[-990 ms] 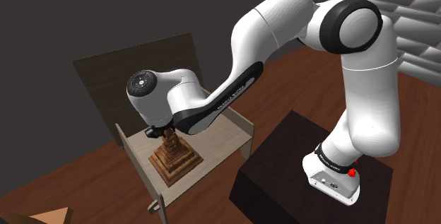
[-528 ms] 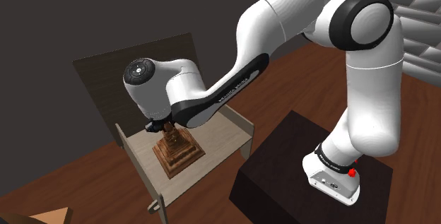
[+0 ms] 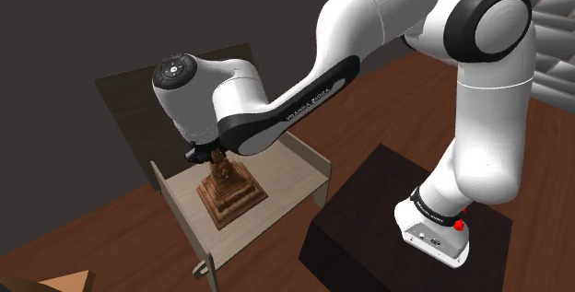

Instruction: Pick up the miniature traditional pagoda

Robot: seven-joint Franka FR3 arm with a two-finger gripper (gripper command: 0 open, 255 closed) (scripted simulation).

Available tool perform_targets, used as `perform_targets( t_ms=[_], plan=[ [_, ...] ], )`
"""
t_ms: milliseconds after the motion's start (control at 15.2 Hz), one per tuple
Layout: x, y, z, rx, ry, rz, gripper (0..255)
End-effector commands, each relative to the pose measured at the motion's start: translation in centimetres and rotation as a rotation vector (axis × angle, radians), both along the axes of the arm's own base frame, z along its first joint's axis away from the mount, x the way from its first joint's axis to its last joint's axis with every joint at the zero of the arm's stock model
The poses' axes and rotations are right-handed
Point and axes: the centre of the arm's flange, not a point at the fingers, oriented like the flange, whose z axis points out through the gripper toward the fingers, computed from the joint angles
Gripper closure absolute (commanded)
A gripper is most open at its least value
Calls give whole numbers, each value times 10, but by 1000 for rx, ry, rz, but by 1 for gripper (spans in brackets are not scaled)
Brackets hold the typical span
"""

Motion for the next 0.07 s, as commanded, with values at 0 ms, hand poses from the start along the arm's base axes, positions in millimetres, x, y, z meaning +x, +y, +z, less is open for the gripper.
perform_targets(
  t_ms=[0],
  plan=[
    [0,0,5,1,-2,0,255]
  ],
)
